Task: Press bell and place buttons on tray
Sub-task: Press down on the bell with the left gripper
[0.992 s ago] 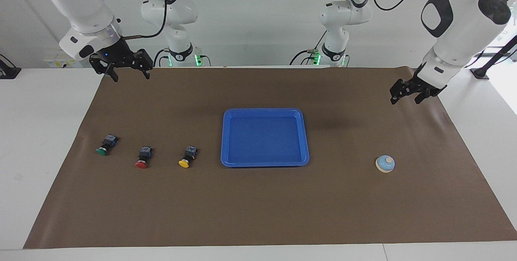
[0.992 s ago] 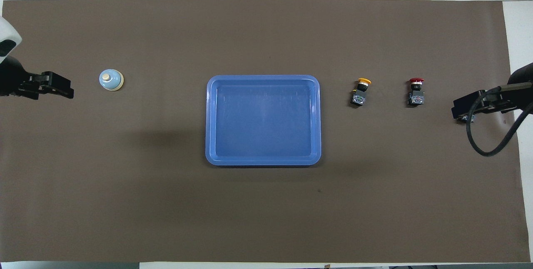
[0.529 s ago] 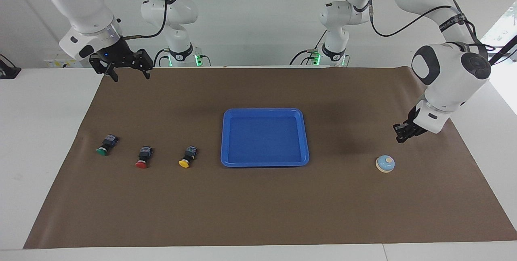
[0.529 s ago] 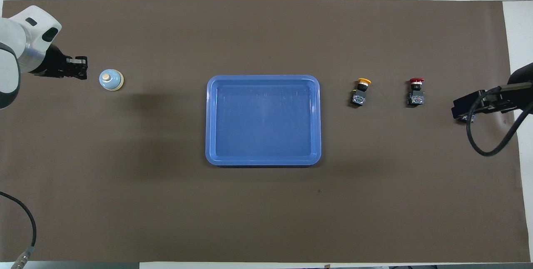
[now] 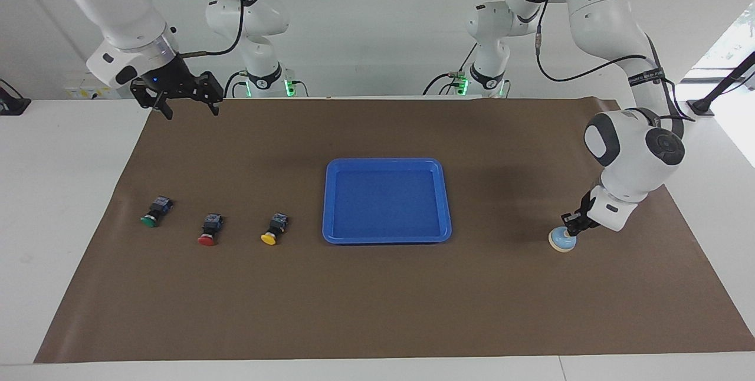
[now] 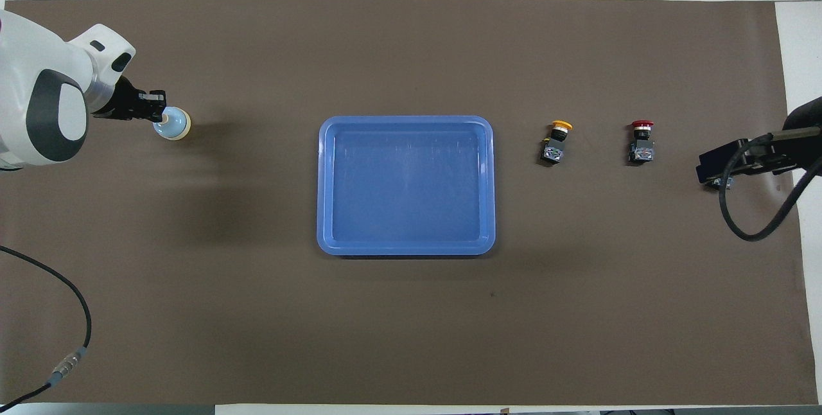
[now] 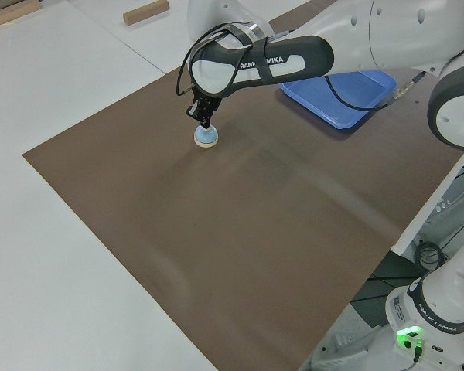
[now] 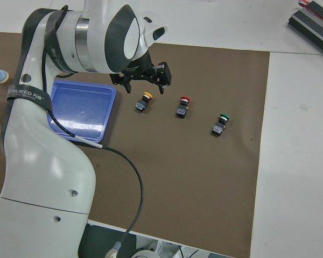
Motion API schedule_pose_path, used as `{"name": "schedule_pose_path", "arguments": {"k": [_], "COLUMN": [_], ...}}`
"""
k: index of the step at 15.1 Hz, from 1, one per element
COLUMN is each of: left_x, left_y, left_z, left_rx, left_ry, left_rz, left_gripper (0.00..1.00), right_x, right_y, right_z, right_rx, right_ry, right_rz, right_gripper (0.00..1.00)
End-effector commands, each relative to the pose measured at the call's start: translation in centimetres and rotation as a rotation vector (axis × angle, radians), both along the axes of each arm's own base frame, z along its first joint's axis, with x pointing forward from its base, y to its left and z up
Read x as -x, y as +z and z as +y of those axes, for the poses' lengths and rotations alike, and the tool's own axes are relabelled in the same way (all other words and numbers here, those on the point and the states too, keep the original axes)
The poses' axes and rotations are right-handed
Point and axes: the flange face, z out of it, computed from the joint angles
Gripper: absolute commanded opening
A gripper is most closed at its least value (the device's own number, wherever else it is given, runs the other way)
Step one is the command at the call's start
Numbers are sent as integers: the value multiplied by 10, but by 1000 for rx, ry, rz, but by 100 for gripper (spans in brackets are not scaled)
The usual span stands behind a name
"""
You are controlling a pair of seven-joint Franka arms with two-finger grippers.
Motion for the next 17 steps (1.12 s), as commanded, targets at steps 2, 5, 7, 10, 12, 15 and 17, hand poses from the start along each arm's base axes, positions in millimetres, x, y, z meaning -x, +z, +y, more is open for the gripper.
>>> {"name": "schedule_pose_path", "arguments": {"k": [2, 5, 7, 10, 12, 15, 17], "left_x": [11, 20, 18, 15, 22, 46, 66], "left_y": [-19, -42, -38, -11, 27, 90, 128], "left_z": [-4, -5, -5, -2, -1, 1, 1], "left_rx": [-19, -19, -19, -19, -20, -23, -25], "left_ry": [12, 12, 11, 16, 18, 20, 20], "left_rz": [-24, -37, -36, -10, -13, 12, 26], "left_gripper": [0, 0, 0, 0, 0, 0, 0], "right_x": [5, 5, 5, 5, 5, 5, 5], "right_y": [1, 1, 1, 1, 2, 2, 1], "right_z": [-4, -4, -4, -4, -4, -4, -4], "right_rx": [1, 1, 1, 1, 1, 1, 1], "right_ry": [11, 11, 11, 11, 11, 11, 11], "right_rz": [-2, -2, -1, -1, -3, -3, -1], "right_gripper": [100, 100, 100, 100, 100, 100, 100]}}
